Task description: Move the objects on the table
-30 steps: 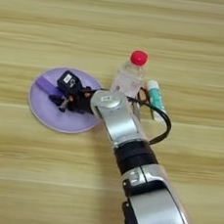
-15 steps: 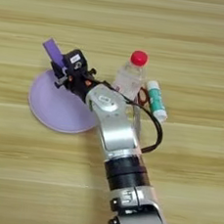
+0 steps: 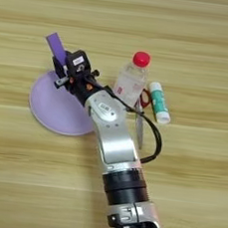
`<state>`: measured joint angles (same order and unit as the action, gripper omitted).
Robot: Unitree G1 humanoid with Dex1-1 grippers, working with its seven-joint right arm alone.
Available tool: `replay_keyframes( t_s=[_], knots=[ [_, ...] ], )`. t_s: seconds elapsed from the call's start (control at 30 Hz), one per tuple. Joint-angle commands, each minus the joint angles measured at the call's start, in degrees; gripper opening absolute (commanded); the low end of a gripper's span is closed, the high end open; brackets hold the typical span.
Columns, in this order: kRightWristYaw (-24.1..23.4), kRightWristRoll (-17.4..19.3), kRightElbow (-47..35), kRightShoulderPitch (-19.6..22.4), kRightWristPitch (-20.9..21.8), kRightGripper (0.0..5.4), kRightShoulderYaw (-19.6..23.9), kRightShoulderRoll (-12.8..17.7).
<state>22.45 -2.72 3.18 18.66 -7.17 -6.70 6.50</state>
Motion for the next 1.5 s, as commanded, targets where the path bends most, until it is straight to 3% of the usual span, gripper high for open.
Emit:
replay_keyframes(
  t_s=[0.03,0.47,1.1,1.5],
  knots=[
    [-1.14,0.96,-5.95,2.79,0.71,1.43,1.37,0.85],
    [-2.10,1.81,-20.34,0.41,-5.18,1.43,4.80,3.98],
    [-4.52,5.81,-35.80,-1.75,-15.08,1.43,17.99,10.52],
    [-7.80,6.29,-33.71,-1.48,-19.85,1.43,25.70,14.15]
  ],
)
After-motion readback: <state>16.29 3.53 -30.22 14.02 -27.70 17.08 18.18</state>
